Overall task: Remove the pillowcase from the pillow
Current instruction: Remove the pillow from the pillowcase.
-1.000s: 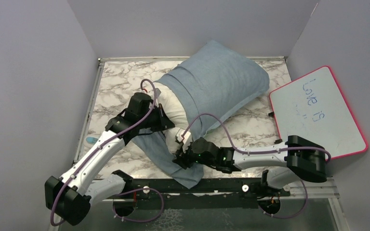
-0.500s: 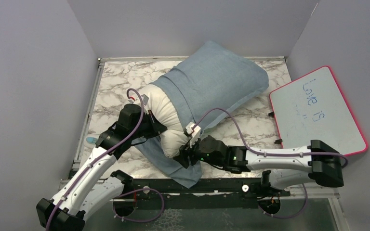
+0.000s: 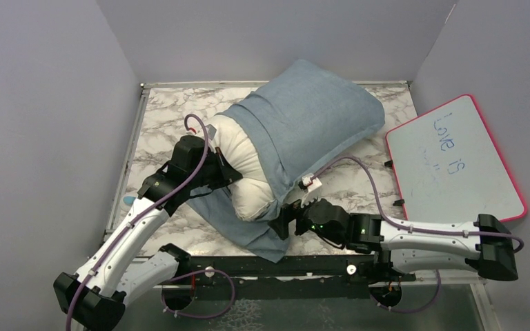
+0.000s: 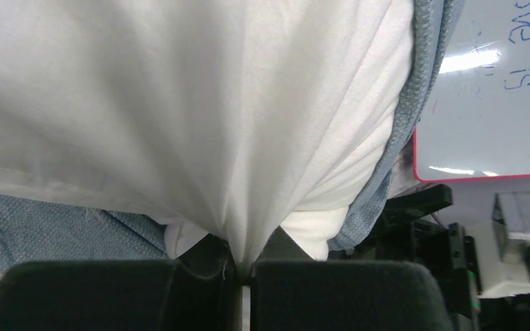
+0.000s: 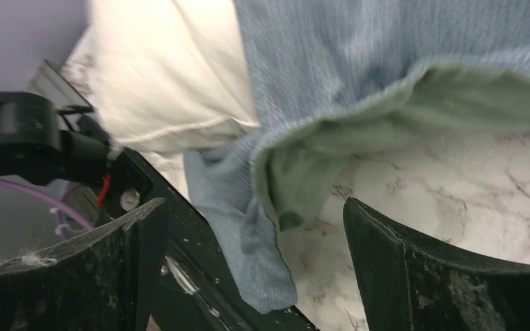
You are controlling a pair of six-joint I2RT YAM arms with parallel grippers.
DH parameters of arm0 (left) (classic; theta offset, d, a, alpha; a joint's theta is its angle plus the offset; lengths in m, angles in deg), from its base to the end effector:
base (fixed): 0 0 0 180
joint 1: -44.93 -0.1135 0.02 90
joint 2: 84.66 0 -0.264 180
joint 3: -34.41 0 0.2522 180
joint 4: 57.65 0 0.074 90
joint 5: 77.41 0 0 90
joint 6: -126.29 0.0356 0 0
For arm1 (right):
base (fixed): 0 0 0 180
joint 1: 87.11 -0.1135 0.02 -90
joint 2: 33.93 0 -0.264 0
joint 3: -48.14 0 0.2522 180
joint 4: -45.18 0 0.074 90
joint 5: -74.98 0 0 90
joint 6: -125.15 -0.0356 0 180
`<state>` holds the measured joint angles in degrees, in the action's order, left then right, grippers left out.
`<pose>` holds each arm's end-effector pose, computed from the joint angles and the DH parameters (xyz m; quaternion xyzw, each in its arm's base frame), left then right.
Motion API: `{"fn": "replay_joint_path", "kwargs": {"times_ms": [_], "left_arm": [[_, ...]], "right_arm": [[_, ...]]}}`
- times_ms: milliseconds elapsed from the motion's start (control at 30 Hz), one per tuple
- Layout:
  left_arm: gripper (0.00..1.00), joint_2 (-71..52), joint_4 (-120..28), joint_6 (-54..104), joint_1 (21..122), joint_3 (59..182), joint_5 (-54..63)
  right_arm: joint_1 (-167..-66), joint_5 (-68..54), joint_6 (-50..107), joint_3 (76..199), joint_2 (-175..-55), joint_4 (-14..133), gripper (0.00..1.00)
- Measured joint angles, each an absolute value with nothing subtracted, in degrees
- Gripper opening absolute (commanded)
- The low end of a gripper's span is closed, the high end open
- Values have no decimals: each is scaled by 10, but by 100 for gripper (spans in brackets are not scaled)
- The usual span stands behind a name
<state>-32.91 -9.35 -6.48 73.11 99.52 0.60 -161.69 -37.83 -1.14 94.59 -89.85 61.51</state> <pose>0.1650 -0.0968 0.3168 -0.0641 0.8809 -0.3422 0.3206 0.0710 0.2055 0.2442 -0.1731 0.8189 0.3339 0.4335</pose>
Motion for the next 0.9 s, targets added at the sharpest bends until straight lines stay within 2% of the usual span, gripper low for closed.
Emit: {"fn": "replay_joint_path", "kwargs": {"times_ms": [167, 233, 300, 433, 467, 533, 567, 667, 733, 900], "left_arm": [[0, -314, -86, -66, 731, 1021, -4], [0, -312, -83, -66, 731, 1027, -7], [0, -309, -80, -67, 731, 1033, -10], [0, -301, -75, -68, 731, 1056, -11], [0, -298, -75, -68, 731, 1063, -11], [0, -295, -71, -67, 730, 1073, -10], [0, -289, -64, -65, 730, 1094, -7], [0, -274, -32, -54, 731, 1145, 8], [0, -263, -5, -42, 731, 1184, 20], [0, -248, 39, -20, 733, 1239, 39]], "right_arm": [[-1611, -377, -23, 930, -957, 538, 95], [-1607, -376, -23, 930, -979, 498, 88], [-1601, -376, -21, 930, -996, 458, 74], [-1590, -379, -19, 931, -1024, 412, 53], [-1587, -379, -19, 931, -1029, 405, 45], [-1582, -383, -18, 931, -1036, 400, 24], [-1580, -388, -16, 931, -1038, 402, 18], [-1575, -410, -13, 933, -1042, 424, 11], [-1567, -422, -8, 933, -1039, 434, 2], [-1529, -459, -10, 948, -1028, 487, 1]]}}
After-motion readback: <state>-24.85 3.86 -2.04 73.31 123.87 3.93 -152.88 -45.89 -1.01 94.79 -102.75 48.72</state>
